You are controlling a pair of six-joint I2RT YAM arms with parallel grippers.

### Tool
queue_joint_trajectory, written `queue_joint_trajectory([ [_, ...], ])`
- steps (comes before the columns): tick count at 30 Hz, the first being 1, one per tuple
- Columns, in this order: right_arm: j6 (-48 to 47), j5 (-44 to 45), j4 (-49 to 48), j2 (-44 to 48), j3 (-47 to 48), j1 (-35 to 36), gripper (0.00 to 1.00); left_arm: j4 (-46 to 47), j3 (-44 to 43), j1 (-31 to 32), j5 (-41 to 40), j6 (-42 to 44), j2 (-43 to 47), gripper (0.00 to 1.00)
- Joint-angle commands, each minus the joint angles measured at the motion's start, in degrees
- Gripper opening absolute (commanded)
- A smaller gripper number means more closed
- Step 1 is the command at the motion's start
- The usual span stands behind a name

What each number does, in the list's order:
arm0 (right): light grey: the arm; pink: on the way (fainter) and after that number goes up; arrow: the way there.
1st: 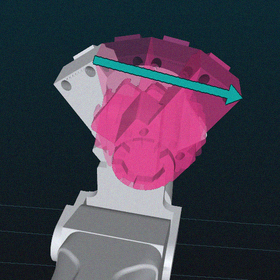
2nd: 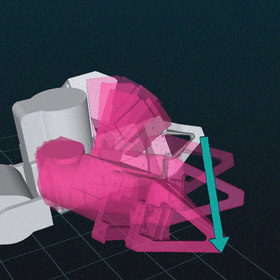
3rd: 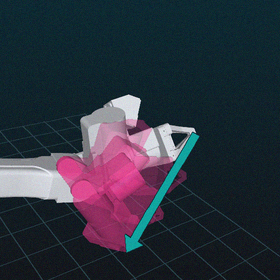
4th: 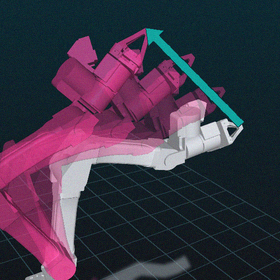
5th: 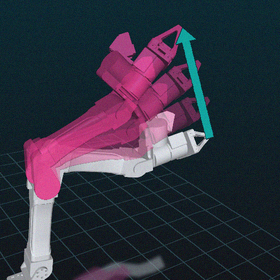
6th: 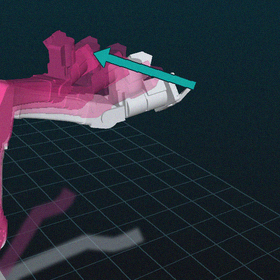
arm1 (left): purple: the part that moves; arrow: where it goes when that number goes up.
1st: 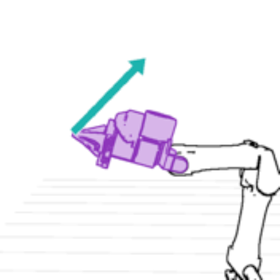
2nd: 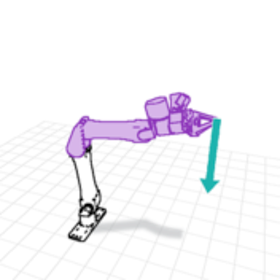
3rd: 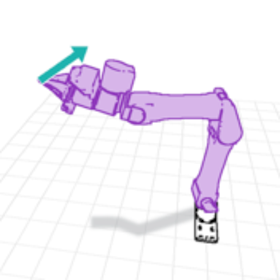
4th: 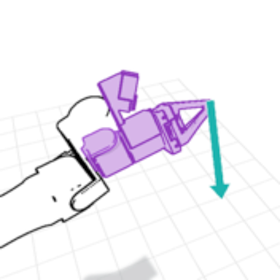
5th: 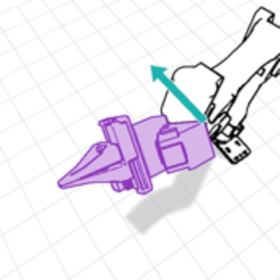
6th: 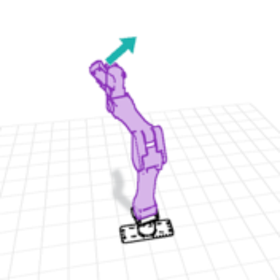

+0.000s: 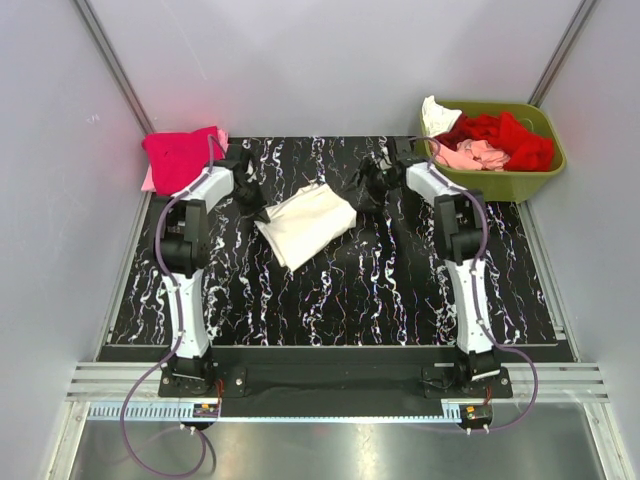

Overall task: Fold and stack the t-shirts
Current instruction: Fold the tshirt

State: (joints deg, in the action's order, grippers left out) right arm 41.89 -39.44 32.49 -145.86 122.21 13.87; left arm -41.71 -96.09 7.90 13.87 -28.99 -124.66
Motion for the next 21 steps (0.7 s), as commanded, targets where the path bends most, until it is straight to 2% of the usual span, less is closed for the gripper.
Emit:
queue_joint_trajectory([
  [1, -0.3, 4.4, -7.5, 12.7, -14.5, -2.5, 0.82, -3.6, -2.1, -1.2, -4.1, 3.9, 1.6, 0.00],
  [3, 1.3, 3.7, -13.3, 17.6, -24.2, -2.5, 0.82, -4.5, -2.7, -1.2, -5.4, 4.3, 3.3, 0.07],
  [4, 2.5, 3.0, -14.7, 18.8, -26.6, -2.4, 0.82, -4.7, -3.3, -1.2, -6.0, 4.6, 3.7, 0.30],
  [6, 3.2, 1.7, -17.9, 21.0, -32.5, -1.3, 0.82, -6.2, -3.9, -1.1, -6.9, 4.5, 5.3, 0.48],
  [7, 3.2, 1.7, -18.6, 22.8, -34.0, 0.3, 0.82, -6.4, -4.2, -1.0, -7.4, 4.4, 6.1, 0.60],
  [11, 2.1, 2.0, -18.3, 26.0, -39.6, 5.5, 0.79, -7.5, -4.2, 1.6, -10.4, 3.6, 11.2, 0.82],
  [13, 1.9, 1.6, -18.3, 27.9, -41.4, 8.2, 0.78, -7.9, -5.3, 4.7, -13.2, 3.9, 14.4, 0.86],
  [16, 2.6, 0.5, -20.2, 31.2, -46.1, 10.1, 0.75, -7.4, -8.4, 9.3, -13.1, 5.8, 16.1, 0.88],
  [21, 1.9, -0.3, -19.1, 39.1, -54.6, 11.2, 0.73, -8.2, -15.9, 13.0, -8.2, 7.6, 10.5, 0.87],
])
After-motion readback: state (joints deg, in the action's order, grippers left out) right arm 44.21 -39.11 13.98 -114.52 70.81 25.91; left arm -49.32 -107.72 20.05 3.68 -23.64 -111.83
